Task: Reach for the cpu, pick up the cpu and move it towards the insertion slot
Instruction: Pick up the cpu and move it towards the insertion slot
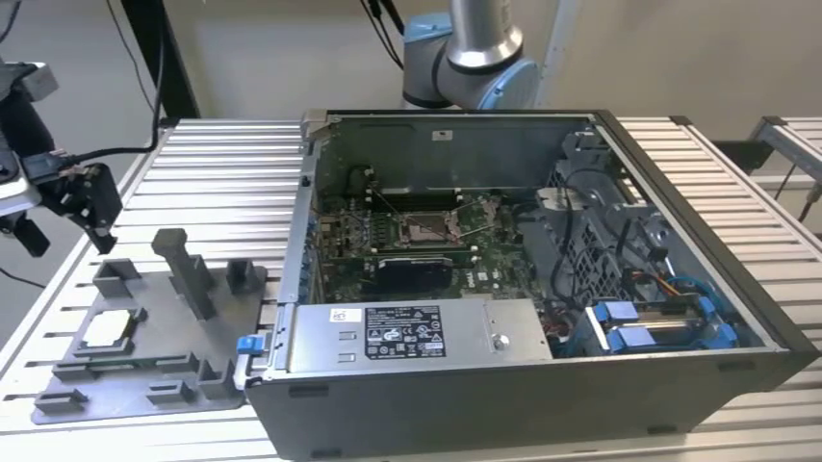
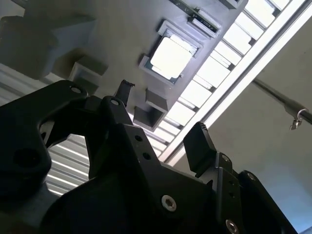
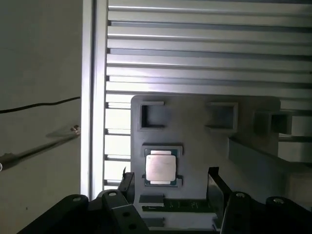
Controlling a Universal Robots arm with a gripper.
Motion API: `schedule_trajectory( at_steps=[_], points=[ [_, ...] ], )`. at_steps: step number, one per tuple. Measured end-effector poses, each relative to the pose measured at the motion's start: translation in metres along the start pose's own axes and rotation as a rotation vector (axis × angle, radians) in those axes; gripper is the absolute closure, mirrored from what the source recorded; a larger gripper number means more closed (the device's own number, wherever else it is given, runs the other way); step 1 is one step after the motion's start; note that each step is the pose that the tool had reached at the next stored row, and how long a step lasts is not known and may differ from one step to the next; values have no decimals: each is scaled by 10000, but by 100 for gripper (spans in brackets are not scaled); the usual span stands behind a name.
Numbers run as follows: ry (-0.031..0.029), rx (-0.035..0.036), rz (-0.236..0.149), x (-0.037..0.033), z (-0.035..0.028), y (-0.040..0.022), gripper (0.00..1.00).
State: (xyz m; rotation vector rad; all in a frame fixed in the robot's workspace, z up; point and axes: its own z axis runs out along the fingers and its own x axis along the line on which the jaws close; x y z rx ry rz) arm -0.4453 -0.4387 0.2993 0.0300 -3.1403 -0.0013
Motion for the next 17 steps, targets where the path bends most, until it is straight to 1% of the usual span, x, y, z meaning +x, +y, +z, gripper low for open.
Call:
schedule_trajectory(
  at_steps=[17],
  points=[
    [0,0,0,0,309,0,0]
  ],
)
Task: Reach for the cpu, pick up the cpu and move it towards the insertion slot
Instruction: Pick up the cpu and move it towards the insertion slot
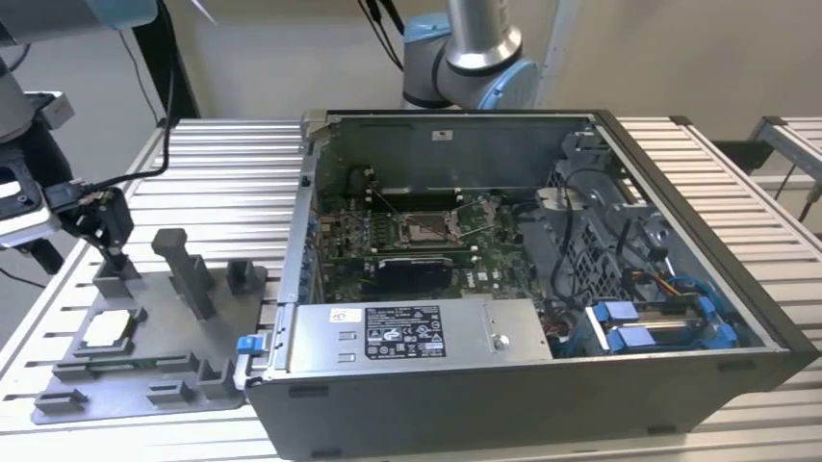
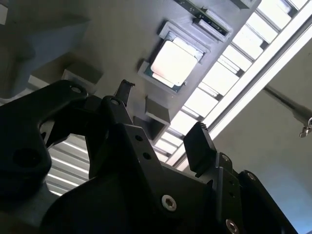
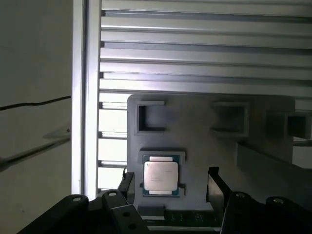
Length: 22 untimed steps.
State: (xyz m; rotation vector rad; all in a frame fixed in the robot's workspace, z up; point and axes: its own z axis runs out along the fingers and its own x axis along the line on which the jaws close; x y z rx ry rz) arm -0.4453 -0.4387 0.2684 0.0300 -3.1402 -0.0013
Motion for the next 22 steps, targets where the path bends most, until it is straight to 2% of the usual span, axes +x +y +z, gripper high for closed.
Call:
schedule_trajectory(
  at_steps=[14,22],
  points=[
    [0,0,-8,0,255,-40,0],
    [1,-1,-108,4,401,-150,0]
  ],
)
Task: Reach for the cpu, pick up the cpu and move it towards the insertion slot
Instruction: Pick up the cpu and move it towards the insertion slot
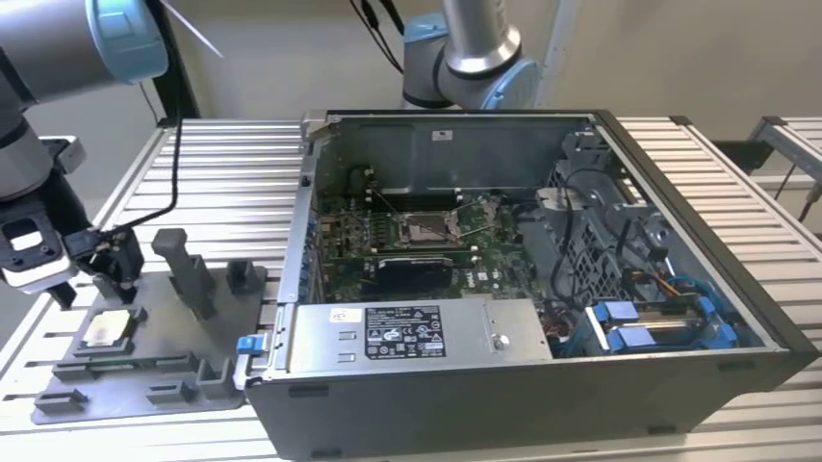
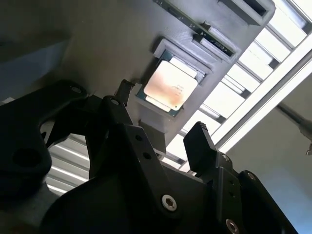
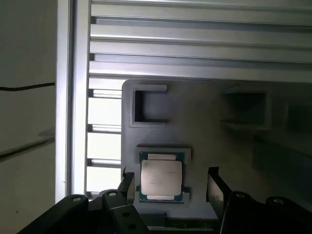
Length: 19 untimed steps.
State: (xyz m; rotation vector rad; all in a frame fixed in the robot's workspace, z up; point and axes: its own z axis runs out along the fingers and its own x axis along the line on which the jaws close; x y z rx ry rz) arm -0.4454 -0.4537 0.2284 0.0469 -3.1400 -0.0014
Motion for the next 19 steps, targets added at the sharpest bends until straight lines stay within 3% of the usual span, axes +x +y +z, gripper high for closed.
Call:
schedule_trajectory(
  at_steps=[11,19],
  points=[
    [0,-1,-46,64,202,-78,0],
    [0,-1,-62,87,347,-99,0]
  ],
)
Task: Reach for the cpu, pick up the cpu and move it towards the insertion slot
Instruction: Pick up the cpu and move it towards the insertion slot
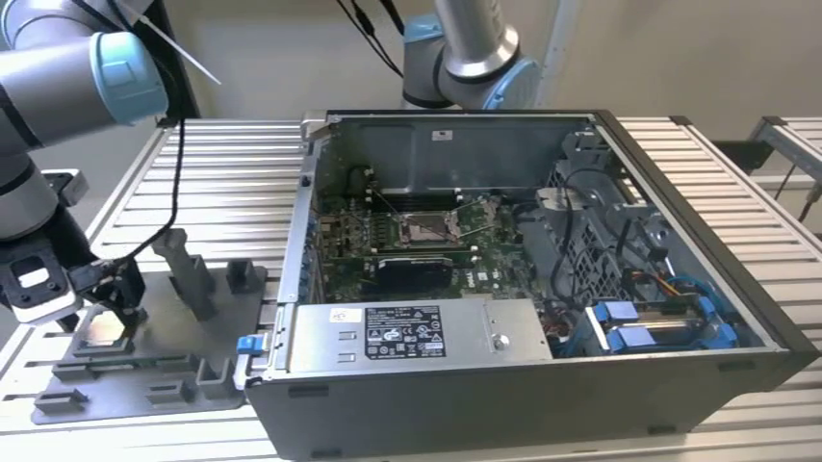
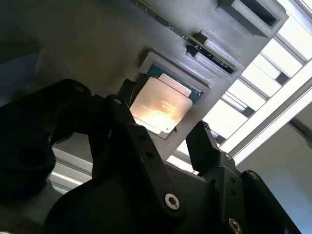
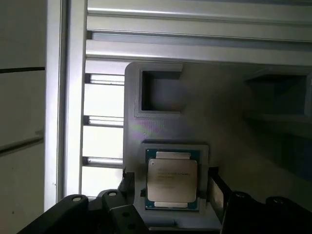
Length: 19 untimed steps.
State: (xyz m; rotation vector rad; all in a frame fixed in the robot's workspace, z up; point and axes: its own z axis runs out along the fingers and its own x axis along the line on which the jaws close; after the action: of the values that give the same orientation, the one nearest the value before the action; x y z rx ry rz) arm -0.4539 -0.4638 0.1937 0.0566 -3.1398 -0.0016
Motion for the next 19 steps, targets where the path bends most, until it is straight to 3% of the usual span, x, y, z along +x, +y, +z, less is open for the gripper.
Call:
schedule_trajectory(
  at_steps=[5,19],
  points=[
    [-1,0,-4,3,81,0,0],
    [1,-2,233,3,83,-1,0]
  ],
)
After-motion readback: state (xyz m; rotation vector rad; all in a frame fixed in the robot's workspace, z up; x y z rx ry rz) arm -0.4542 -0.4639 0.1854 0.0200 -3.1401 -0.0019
